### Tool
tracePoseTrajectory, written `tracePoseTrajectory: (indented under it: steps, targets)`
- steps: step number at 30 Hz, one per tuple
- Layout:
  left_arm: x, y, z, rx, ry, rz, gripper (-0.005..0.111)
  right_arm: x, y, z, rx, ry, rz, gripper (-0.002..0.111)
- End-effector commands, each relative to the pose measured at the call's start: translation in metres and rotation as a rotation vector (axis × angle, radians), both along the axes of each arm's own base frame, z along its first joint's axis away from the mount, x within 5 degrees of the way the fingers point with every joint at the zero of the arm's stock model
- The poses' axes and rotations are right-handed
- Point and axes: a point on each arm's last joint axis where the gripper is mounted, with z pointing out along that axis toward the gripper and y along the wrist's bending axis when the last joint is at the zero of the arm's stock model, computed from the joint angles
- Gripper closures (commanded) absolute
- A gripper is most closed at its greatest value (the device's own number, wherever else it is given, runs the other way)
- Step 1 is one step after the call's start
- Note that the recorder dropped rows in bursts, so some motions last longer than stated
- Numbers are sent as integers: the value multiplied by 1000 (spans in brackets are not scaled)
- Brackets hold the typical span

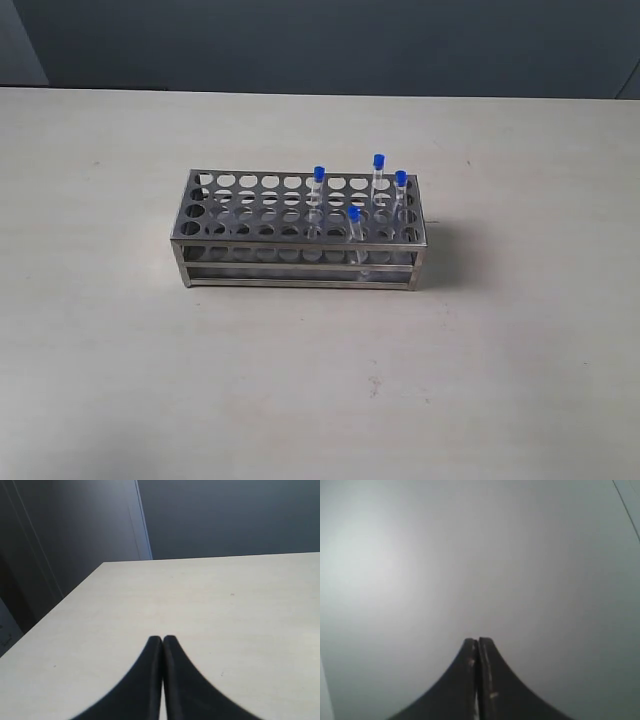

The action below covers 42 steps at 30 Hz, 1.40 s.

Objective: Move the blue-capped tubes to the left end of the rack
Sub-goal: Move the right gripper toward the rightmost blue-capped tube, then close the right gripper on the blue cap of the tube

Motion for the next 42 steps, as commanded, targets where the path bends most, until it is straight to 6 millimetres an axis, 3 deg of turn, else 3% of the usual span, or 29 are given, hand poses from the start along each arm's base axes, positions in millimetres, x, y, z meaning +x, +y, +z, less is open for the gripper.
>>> tracePoseTrajectory:
  steps: [1, 3, 4, 7, 12, 17, 22, 26, 34, 42]
  targets:
    - [0, -1, 2, 0, -13, -6, 106, 44, 14, 71, -308, 26, -81, 109]
    - [0, -1, 2, 0, -13, -6, 106, 89, 26, 105, -422, 89, -90, 109]
    - [0, -1, 2, 0, -13, -6, 106, 106, 30, 111, -435, 120, -86, 109]
    - [0, -1, 2, 0, -13, -6, 106, 154, 41, 107, -467, 233, -64, 109]
    - [0, -1, 2, 0, -13, -6, 106, 224, 65, 29, -529, 544, 28, 107]
    - [0, -1, 2, 0, -13, -6, 106, 258, 108, -40, -612, 696, 156, 81]
    - [0, -1, 2, 0, -13, -6, 106, 263, 147, -80, -676, 732, 262, 64]
    - [0, -1, 2, 1, -15, -7, 106, 250, 165, -92, -653, 601, 303, 65]
    - [0, -1, 2, 1, -15, -7, 106, 220, 149, -132, -586, 595, 284, 66]
    - [0, -1, 2, 1, -15, -7, 106, 217, 152, -149, -623, 585, 313, 66]
